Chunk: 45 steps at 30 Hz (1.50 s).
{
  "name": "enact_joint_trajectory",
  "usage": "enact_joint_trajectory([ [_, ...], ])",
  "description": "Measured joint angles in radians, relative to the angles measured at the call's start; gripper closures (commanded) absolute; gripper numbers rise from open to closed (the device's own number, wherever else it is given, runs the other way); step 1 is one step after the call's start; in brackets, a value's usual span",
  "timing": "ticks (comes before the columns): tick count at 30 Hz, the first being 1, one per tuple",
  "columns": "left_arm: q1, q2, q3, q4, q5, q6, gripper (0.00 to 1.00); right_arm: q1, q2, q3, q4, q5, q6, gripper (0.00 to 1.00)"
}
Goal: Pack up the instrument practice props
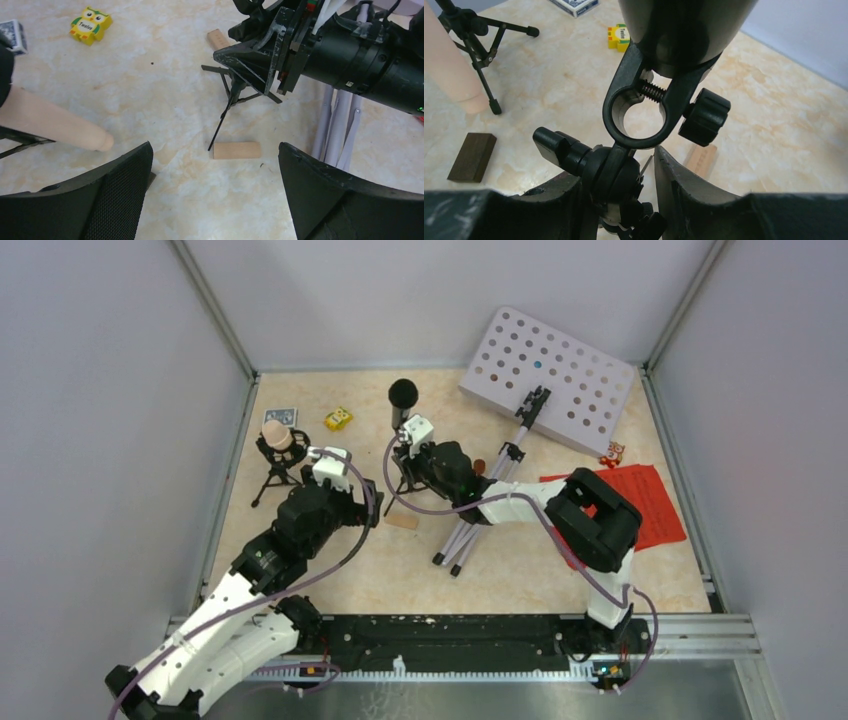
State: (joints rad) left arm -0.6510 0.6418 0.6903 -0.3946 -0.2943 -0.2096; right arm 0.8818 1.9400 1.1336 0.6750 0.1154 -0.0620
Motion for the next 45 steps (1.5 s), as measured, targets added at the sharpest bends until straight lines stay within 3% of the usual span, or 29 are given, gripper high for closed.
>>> enact_joint_trajectory([
  [5, 0.000, -0.004, -0.054, 0.099, 0.054, 0.000, 0.01, 0.023, -0.102, -0.122, 0.005, 0.066, 0.058, 0.98],
  [12, 0.000, -0.022, -0.140, 0.230, 0.085, -0.010, 0.01, 0.032, -0.237, -0.267, -0.006, 0.083, 0.080, 0.42],
  [18, 0.000, 0.002, -0.192, 0.330, 0.121, -0.024, 0.01, 0.032, -0.301, -0.304, -0.021, 0.065, 0.058, 0.23],
  [24, 0.000, 0.011, -0.214, 0.394, 0.131, -0.025, 0.01, 0.032, -0.389, -0.349, -0.035, 0.045, 0.047, 0.20],
  [33, 0.000, 0.040, -0.267, 0.517, 0.226, -0.008, 0.01, 0.032, -0.722, -0.502, -0.064, 0.010, 0.069, 0.20],
  [40, -0.003, 0.049, -0.370, 0.706, 0.336, 0.026, 0.01, 0.033, -0.978, -0.642, -0.106, 0.000, 0.124, 0.20],
  [45, -0.010, 0.155, -0.412, 0.906, 0.417, 0.048, 0.01, 0.033, -1.072, -0.682, -0.155, 0.026, 0.145, 0.21],
])
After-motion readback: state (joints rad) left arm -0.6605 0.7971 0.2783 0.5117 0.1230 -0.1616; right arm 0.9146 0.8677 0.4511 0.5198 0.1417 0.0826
